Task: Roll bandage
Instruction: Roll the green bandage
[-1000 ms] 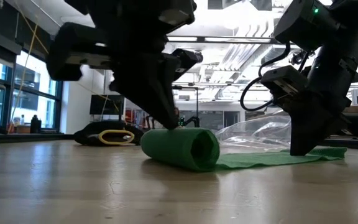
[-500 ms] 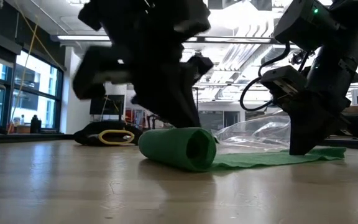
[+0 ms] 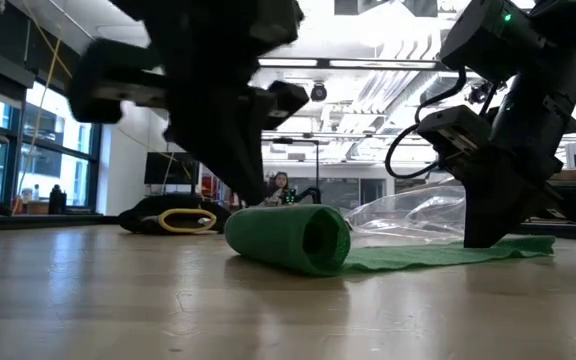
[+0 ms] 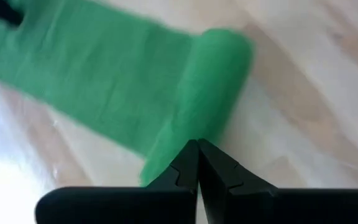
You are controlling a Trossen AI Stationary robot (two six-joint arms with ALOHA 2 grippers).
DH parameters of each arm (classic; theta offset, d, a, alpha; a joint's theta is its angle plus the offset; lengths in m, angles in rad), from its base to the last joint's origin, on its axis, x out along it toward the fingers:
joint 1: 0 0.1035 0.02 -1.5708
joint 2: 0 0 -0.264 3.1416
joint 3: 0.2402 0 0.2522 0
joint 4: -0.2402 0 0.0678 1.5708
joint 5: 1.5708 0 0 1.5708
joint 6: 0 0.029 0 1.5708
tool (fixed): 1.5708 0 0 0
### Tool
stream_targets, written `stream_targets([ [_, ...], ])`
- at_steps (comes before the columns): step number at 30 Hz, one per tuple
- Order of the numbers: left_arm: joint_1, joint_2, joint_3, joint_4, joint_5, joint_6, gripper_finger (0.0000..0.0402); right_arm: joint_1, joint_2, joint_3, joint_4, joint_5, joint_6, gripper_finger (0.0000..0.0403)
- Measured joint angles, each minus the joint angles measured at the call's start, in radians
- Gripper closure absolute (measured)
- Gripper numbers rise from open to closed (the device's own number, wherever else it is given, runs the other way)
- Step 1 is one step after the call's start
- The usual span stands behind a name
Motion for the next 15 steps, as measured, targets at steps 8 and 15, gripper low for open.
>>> stream_targets([
  [8,-0.02,0.003,-0.013,0.045,0.0,0.027,0.0401,0.0,0.0,0.0,0.001,0.0,0.0,0.0403],
  [15,-0.013,0.019,-0.014,0.053,-0.004,0.08,0.0401,0.0,0.0,0.0,0.001,0.0,0.0,0.0403],
])
